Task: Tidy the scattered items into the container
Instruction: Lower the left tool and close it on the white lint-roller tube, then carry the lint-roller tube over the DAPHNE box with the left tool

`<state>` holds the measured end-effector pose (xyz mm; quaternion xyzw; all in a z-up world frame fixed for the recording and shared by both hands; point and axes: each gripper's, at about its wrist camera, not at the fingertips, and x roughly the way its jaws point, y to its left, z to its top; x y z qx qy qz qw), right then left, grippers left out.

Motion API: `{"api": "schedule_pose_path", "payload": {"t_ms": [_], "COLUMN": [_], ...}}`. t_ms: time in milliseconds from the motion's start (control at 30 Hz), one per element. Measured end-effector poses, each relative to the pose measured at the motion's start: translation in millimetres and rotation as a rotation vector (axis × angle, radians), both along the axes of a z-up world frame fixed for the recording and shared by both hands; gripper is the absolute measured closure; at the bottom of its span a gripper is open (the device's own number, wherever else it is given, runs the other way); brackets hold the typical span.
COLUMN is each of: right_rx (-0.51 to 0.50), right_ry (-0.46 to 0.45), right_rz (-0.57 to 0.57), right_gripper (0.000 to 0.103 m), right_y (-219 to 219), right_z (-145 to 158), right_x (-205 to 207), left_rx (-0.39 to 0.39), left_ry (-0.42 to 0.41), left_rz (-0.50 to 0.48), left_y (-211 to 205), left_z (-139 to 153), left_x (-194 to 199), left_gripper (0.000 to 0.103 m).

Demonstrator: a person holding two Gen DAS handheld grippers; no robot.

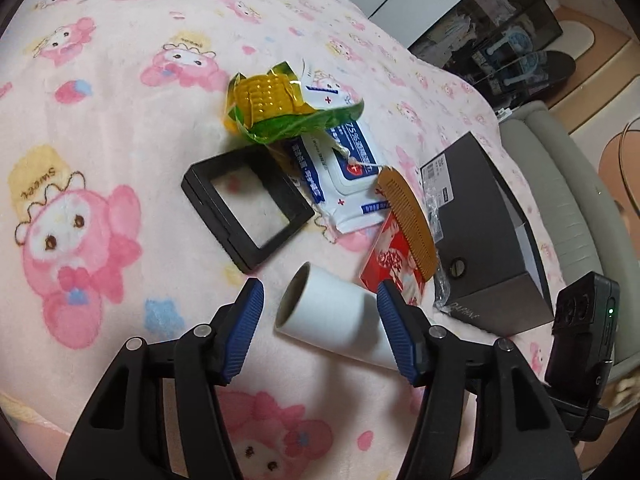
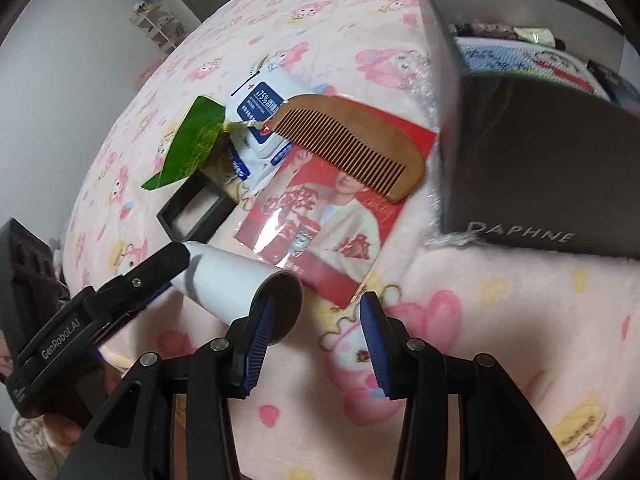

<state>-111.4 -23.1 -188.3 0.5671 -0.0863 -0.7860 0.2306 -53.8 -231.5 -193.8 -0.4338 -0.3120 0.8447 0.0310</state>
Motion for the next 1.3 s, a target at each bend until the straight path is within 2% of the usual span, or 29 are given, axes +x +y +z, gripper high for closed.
{"api": "schedule_pose_path", "payload": {"t_ms": [67, 133, 433, 667, 767, 833, 933, 1000, 1133, 1233, 1300], "right_rx": [-0.025, -0.036, -0.073, -0.128, -0.144, -0.161, -0.190, -0.174, -0.137, -0.160, -0.154], "right_ry": [-0.004, 0.006, -0.003, -0.021, -0.101, -0.151, -0.142, -0.097, -0.076, -0.129, -0.105], "right_rz": [-0.005, -0.003, -0.014, -0.045, 0.044, 0.032, 0.058, 0.079, 0.122, 0.115, 0.125], "right_gripper": [0.063, 0.063, 0.063, 0.063, 0.062, 0.062, 0.065, 0.068, 0.068, 0.068, 0.068], "right_y": [-1, 0, 9, 23, 6, 4, 3, 1, -1, 1, 2], "right_z": [1, 4, 11, 13, -4, -14, -10, 1, 5, -5, 2], "right_x": [0, 1, 7, 4, 1, 3, 6, 3, -2, -2, 1], "left_rx": [0.000, 0.011, 0.024, 0.023, 0.029, 0.040, 0.047, 0.053, 0.040, 0.040, 0.033], "left_ry": [0.012, 0.016, 0.023, 0.016, 0.002, -0.008, -0.024, -0.034, -0.059, -0.074, -0.073], "left_rz": [-0.004, -0.019, 0.023, 0.016, 0.014, 0.012, 0.004, -0.001, -0.010, -0.009, -0.021], "left_y": [0, 2, 4, 8, 11, 13, 18, 22, 30, 33, 37], "left_z": [1, 0, -1, -8, -9, -9, -7, -5, -3, 1, 12], "left_x": [0, 0, 9, 7, 6, 7, 10, 12, 14, 17, 21], "left_gripper": [0.044, 0.057, 0.060, 0.060, 0.061, 0.061, 0.061, 0.061, 0.061, 0.062, 0.064]}}
